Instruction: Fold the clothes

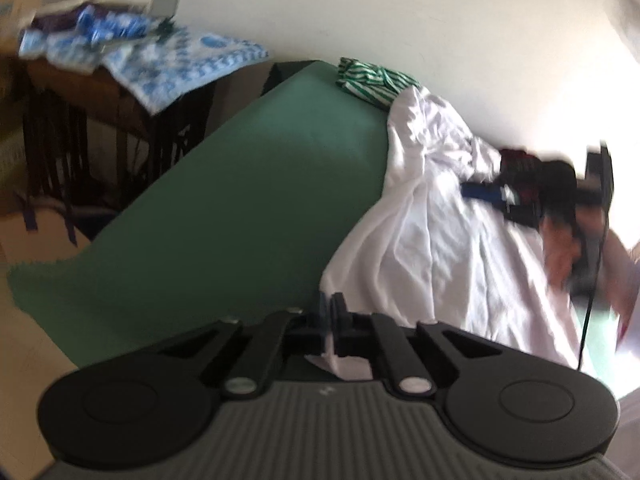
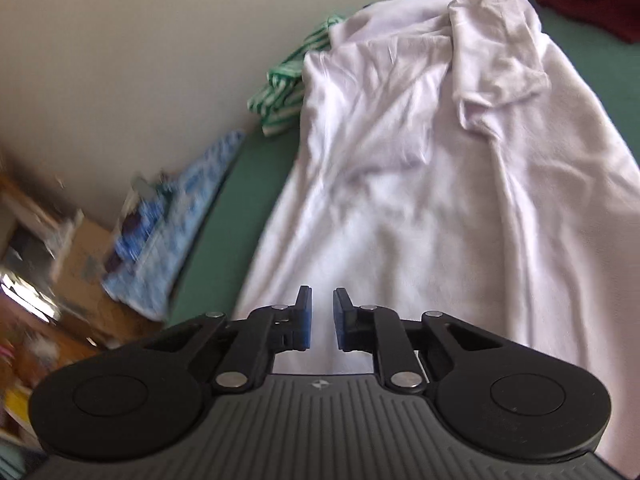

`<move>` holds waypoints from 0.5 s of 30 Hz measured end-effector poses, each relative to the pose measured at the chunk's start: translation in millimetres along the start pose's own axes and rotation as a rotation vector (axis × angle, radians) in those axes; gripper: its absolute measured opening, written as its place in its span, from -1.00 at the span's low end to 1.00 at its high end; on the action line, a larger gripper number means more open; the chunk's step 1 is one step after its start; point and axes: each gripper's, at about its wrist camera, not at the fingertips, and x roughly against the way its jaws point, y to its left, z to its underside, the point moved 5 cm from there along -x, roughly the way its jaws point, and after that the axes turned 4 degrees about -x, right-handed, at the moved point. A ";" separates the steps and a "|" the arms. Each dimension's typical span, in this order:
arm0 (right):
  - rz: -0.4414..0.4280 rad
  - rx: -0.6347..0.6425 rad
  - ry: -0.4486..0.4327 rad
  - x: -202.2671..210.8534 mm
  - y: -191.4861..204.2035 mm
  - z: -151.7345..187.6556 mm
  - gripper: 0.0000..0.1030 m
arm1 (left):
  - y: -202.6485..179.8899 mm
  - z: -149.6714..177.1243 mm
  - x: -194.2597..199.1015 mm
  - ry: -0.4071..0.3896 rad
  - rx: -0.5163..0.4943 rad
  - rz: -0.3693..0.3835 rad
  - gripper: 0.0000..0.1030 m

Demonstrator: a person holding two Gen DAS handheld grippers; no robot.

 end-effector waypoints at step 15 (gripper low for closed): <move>0.071 -0.093 -0.038 -76.6 6.1 -52.1 -0.80 | -49.0 -13.0 24.9 0.000 -0.135 0.032 -0.97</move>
